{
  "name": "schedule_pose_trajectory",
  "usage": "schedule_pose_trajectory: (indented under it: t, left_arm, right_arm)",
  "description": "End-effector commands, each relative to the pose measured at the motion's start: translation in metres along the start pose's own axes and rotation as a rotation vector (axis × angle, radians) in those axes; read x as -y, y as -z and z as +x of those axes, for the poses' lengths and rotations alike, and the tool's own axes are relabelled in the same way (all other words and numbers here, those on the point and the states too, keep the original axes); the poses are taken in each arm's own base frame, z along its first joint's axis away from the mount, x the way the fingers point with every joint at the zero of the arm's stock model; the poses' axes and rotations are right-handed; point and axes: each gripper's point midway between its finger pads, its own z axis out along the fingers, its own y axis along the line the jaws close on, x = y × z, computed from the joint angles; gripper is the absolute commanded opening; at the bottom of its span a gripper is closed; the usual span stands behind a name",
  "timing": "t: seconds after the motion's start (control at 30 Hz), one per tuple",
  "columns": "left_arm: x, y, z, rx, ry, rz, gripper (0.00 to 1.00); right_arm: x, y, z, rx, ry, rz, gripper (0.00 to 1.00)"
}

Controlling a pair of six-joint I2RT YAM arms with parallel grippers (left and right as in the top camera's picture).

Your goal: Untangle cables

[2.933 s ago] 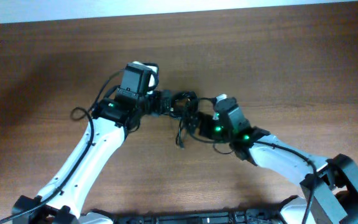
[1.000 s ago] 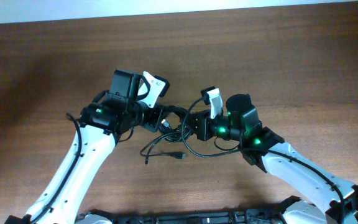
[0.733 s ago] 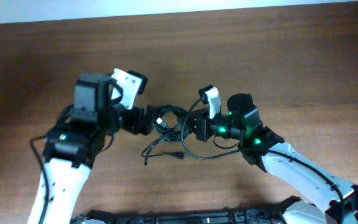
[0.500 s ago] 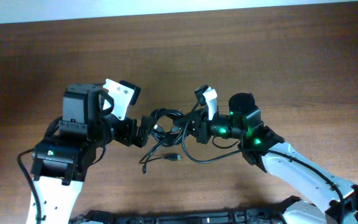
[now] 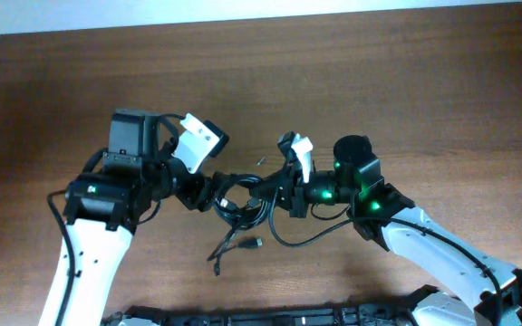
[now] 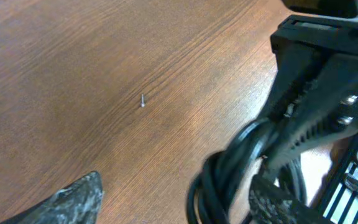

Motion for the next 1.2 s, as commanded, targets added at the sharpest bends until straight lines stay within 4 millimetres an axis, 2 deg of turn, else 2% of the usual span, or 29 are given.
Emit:
schedule_pose_trajectory:
  t: [0.0, 0.03, 0.07, 0.1, 0.13, 0.17, 0.2, 0.3, 0.37, 0.4, 0.43, 0.47, 0.5, 0.57, 0.6, 0.63, 0.7, 0.77, 0.8, 0.83, 0.87, 0.9, 1.07, 1.17]
  left_arm:
    - [0.006, -0.005, 0.000, -0.009, -0.023, 0.062, 0.82]
    - [0.012, -0.006, 0.000, -0.004, -0.031, 0.107, 0.86]
    - [0.019, -0.008, 0.002, -0.004, -0.054, 0.151, 0.85]
    - [0.025, -0.009, 0.006, -0.015, -0.061, 0.189, 0.78]
    - [0.025, -0.010, 0.008, -0.026, -0.063, 0.196, 0.75]
    - [0.026, -0.012, 0.012, -0.041, -0.057, 0.205, 0.65]
    - [0.025, -0.014, 0.012, -0.047, -0.052, 0.209, 0.62]
    - [0.025, -0.018, 0.018, -0.075, -0.031, 0.224, 0.63]
    - [0.026, -0.018, 0.020, -0.084, -0.024, 0.228, 0.59]
    - [0.025, -0.018, 0.020, -0.083, -0.025, 0.228, 0.43]
    - [0.024, -0.019, 0.018, -0.078, -0.029, 0.224, 0.09]
    - [0.024, -0.019, 0.019, -0.080, -0.030, 0.219, 0.00]
    - [0.022, -0.019, 0.019, -0.084, -0.031, 0.211, 0.00]
    - [0.006, -0.020, 0.028, -0.136, -0.039, 0.122, 0.00]
    - [0.002, -0.019, 0.027, -0.129, -0.034, 0.112, 0.00]
    - [-0.004, -0.018, 0.027, -0.119, -0.024, 0.097, 0.00]
    - [-0.016, -0.013, 0.022, -0.076, 0.006, 0.082, 0.00]
    - [-0.016, -0.005, 0.009, 0.026, 0.038, 0.146, 0.00]
    - [-0.016, 0.000, 0.002, 0.074, 0.050, 0.172, 0.00]
    - [-0.014, 0.007, -0.007, 0.142, 0.065, 0.223, 0.00]
    - [-0.011, 0.010, -0.011, 0.171, 0.070, 0.251, 0.00]
    - [-0.008, 0.014, -0.015, 0.205, 0.076, 0.285, 0.00]
    - [0.014, 0.029, -0.034, 0.321, 0.081, 0.440, 0.00]
    - [0.013, 0.028, -0.033, 0.311, 0.080, 0.427, 0.00]
  right_arm:
    - [-0.013, 0.000, 0.003, -0.025, 0.045, -0.073, 0.04]
    - [-0.015, 0.000, 0.004, -0.030, 0.048, -0.084, 0.04]
    - [-0.015, 0.000, 0.004, -0.030, 0.048, -0.084, 0.04]
    - [-0.016, 0.000, 0.004, -0.030, 0.048, -0.085, 0.04]
    - [-0.016, 0.000, 0.004, -0.030, 0.048, -0.085, 0.04]
    - [-0.016, 0.000, 0.004, -0.030, 0.048, -0.085, 0.04]
    - [-0.016, 0.000, 0.004, -0.031, 0.048, -0.088, 0.04]
    - [-0.019, 0.000, 0.005, -0.038, 0.048, -0.106, 0.04]
    - [-0.019, 0.000, 0.005, -0.037, 0.049, -0.106, 0.04]
    - [-0.019, 0.000, 0.005, -0.036, 0.051, -0.106, 0.04]
    - [-0.019, 0.000, 0.005, -0.036, 0.050, -0.106, 0.05]
    - [-0.019, 0.000, 0.005, -0.037, 0.046, -0.106, 0.08]
    - [-0.019, 0.000, 0.005, -0.036, 0.046, -0.105, 0.16]
    - [-0.008, 0.009, -0.002, -0.010, 0.035, -0.073, 0.56]
    - [0.000, 0.015, -0.007, 0.010, 0.009, -0.050, 0.66]
    - [0.011, 0.024, -0.014, 0.037, -0.022, -0.019, 0.69]
    - [0.030, 0.042, -0.025, 0.087, -0.068, 0.037, 0.70]
    - [0.039, 0.046, -0.028, 0.107, -0.077, 0.078, 0.69]
    - [0.044, 0.044, -0.028, 0.113, -0.084, 0.111, 0.65]
    - [0.051, 0.043, -0.028, 0.122, -0.093, 0.155, 0.55]
    - [0.054, 0.042, -0.028, 0.129, -0.093, 0.179, 0.50]
    - [0.056, 0.040, -0.029, 0.135, -0.089, 0.204, 0.48]
    - [0.035, 0.015, -0.019, 0.092, -0.054, 0.156, 0.46]
    - [0.014, 0.001, -0.015, 0.067, -0.017, 0.089, 0.45]
